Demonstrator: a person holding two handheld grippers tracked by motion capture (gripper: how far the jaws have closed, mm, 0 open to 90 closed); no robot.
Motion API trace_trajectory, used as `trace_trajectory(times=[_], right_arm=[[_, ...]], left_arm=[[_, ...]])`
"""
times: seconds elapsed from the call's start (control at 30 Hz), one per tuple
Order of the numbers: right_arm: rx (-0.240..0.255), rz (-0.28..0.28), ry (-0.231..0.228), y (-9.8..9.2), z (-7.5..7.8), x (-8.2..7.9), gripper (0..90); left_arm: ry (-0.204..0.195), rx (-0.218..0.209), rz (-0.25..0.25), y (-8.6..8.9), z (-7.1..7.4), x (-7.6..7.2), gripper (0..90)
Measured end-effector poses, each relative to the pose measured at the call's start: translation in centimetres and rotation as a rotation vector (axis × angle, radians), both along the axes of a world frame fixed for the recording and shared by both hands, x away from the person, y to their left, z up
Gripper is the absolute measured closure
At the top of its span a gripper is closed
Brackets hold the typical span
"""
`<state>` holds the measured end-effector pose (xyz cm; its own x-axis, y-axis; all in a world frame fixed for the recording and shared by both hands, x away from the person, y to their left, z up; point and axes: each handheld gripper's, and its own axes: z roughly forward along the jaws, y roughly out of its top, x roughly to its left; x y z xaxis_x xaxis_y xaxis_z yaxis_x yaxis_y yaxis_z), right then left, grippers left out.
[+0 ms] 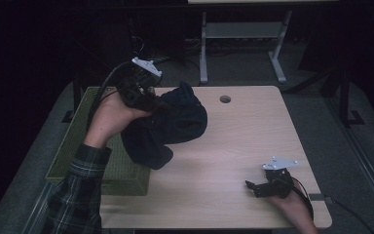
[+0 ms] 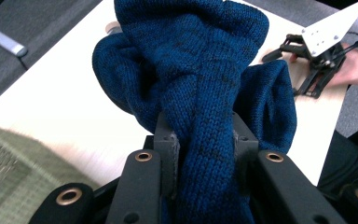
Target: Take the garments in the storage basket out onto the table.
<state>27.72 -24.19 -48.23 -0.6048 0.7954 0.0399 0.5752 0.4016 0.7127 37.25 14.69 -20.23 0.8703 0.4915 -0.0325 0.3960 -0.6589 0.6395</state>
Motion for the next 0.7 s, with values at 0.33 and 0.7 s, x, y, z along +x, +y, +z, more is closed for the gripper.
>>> trace_trajectory(times=[0.33, 0.7], right_arm=[[-0.002, -0.016, -0.005, 0.0, 0.0, -0.1, 7.0], [-0.004, -0.008, -0.006, 0.0, 0.0, 0.0, 6.9]], left_arm=[[0.006, -0.027, -0.036, -3.9, -1.3, -0.1, 70.9], [0.035, -0.019, -0.084, -8.1, -4.1, -0.1, 70.9]])
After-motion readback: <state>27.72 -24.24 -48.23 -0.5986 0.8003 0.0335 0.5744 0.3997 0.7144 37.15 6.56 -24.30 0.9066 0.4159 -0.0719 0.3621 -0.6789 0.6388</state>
